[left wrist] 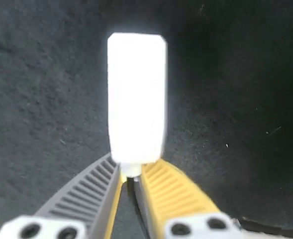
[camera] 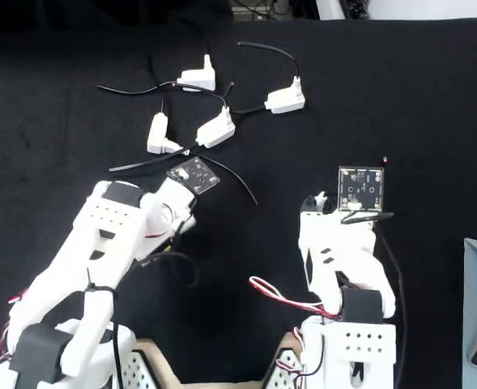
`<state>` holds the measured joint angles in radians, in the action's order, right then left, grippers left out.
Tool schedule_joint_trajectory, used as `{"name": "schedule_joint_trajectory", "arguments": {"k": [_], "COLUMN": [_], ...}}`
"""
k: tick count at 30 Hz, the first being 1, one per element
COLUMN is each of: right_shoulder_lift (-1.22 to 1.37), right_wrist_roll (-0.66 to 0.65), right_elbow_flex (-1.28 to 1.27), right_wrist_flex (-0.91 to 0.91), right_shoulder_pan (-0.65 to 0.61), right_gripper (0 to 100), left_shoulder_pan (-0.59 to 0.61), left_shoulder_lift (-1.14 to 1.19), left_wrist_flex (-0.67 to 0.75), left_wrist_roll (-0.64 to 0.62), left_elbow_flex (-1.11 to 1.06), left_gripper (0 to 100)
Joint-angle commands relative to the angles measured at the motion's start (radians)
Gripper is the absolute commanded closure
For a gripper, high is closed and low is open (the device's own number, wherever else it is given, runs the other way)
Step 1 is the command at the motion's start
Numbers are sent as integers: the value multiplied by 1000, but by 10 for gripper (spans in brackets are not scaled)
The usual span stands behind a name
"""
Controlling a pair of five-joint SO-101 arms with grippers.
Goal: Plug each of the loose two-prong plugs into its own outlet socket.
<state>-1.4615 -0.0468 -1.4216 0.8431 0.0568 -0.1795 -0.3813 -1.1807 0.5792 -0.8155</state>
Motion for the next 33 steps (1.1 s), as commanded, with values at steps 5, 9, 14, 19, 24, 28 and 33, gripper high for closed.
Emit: {"name": "schedule_joint_trajectory", "arguments": {"k": [5,9,14,19,24,28,33], "right_shoulder_lift": [-15,-15,-15,-15,-15,-15,-15], "right_wrist_roll": [-8,-8,-8,-8,-8,-8,-8], "right_elbow_flex": [5,5,5,5,5,5,5], "right_wrist_flex": [-20,-20,-20,-20,-20,-20,-20], "right_shoulder_pan": [3,3,3,3,3,3,3], "right_gripper": [986,986,986,986,986,986,986], "left_shoulder_pan": [47,70,38,-74,-147,-147,-145], "left_shoulder_lift": [-52,-129,-170,-166,-164,-163,-109], "left_wrist_flex": [8,12,6,32,189,242,249], "left_wrist_roll": [-86,-91,-91,-92,-94,-94,-94], "left_elbow_flex": [4,8,1,-27,-128,-173,-163], "left_gripper": [752,747,751,751,751,751,752]}}
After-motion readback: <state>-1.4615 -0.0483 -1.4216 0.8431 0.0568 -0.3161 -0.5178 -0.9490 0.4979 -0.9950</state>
